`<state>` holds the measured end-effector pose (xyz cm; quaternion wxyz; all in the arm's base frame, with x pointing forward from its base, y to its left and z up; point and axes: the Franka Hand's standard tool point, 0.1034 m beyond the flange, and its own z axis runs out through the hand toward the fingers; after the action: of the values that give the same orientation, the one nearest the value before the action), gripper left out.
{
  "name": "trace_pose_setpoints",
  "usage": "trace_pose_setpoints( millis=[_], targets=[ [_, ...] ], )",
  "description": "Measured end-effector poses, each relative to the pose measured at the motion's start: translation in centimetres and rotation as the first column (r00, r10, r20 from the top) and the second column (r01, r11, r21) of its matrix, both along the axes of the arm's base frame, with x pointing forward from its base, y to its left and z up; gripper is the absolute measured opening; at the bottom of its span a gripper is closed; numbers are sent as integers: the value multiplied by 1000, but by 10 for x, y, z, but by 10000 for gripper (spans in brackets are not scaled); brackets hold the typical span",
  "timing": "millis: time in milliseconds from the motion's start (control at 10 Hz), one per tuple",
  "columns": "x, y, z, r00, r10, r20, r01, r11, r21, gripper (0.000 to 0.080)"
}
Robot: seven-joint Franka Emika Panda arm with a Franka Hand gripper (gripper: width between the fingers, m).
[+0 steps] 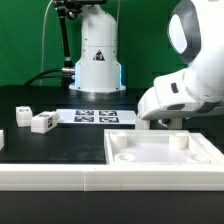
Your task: Assemble one leg
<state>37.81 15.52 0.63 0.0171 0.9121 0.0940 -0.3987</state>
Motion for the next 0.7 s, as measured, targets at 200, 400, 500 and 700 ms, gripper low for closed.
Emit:
trace_pose_setpoints(
  millis=[200, 400, 500, 700],
  targets=[
    [10, -3, 17, 1000, 6, 3, -6, 1000, 16, 290],
    [24, -7, 51, 1000, -6, 25, 5, 1000, 17, 290],
    [30, -8, 65, 999, -10, 46, 9, 1000, 17, 290],
    [30, -9, 71, 997, -10, 70, 9, 1000, 19, 291]
  ],
)
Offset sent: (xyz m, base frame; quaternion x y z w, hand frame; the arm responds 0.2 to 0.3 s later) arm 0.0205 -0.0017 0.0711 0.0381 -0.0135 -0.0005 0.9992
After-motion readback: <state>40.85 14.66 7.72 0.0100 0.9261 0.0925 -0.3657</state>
